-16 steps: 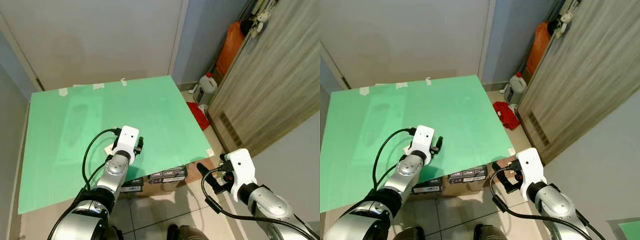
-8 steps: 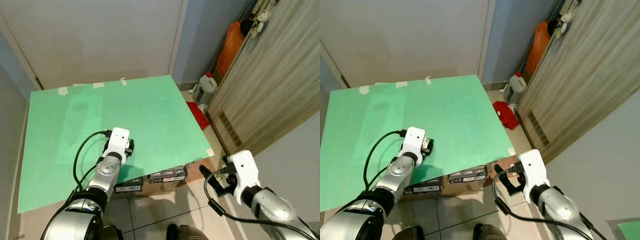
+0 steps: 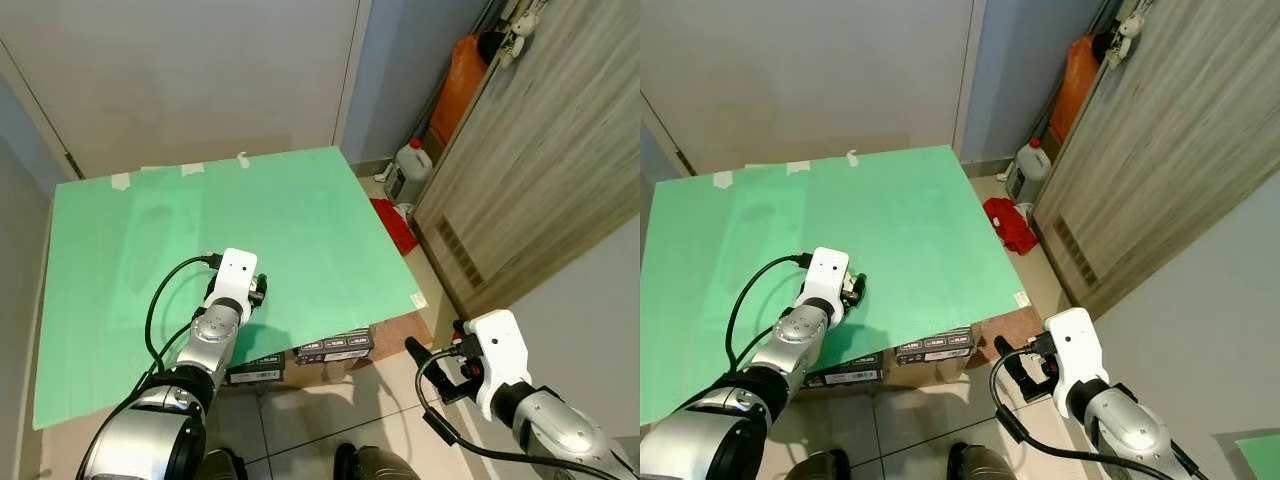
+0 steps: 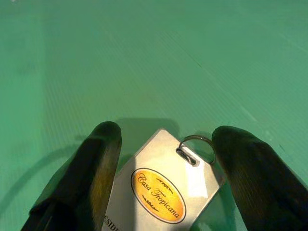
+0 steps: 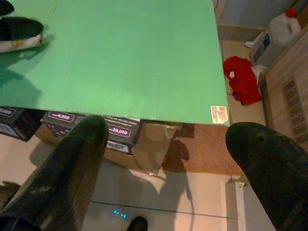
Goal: Hang keys on a hook
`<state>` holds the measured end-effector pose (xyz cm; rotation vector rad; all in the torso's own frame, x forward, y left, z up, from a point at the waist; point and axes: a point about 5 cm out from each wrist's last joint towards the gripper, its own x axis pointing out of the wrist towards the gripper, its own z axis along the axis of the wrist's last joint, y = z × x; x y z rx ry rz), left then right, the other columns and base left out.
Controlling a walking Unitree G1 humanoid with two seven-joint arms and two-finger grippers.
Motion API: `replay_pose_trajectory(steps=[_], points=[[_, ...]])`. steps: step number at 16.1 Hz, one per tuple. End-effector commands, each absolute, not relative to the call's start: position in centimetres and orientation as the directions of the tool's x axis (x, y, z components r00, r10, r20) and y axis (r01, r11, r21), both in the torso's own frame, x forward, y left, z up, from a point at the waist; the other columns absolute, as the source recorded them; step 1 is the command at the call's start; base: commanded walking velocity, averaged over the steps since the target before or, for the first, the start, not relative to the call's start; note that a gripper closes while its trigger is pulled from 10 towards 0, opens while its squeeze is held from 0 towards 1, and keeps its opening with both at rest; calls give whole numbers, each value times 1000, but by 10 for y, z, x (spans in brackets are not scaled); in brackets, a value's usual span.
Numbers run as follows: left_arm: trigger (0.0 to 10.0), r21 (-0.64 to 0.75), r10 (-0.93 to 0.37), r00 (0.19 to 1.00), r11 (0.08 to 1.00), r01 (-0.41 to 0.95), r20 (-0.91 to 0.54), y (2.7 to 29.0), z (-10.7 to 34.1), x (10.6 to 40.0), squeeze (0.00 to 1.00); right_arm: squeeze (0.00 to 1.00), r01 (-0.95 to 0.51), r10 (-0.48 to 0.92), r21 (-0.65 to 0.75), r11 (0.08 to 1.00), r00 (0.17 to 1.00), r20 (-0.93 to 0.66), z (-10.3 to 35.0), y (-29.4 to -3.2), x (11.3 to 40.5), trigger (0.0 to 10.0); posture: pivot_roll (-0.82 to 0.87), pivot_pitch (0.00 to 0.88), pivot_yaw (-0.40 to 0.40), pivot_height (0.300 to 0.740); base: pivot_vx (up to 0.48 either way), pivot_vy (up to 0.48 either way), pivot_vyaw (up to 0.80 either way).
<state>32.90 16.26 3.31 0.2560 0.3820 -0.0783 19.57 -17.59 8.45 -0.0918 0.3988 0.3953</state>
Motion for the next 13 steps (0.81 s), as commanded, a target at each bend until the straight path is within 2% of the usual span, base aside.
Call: replay_pose_trajectory(steps=[1, 7, 13], points=[[10000, 218, -30, 912, 967, 130, -410, 163, 29, 327, 0, 0, -365, 327, -19, 931, 856, -400, 88, -184, 191, 10000, -317, 180, -91, 732, 0, 0, 0], [10000, 233, -13, 913, 965, 118, -407, 169, 34, 332, 0, 0, -341, 295, -26, 940, 847, -443, 93, -195, 162, 10000, -369, 209, -100, 732, 0, 0, 0], [10000, 183, -86, 934, 970, 158, -348, 156, 44, 338, 0, 0, -340, 310, -1, 940, 859, -407, 96, -187, 167, 10000, -356, 206, -90, 732, 0, 0, 0]])
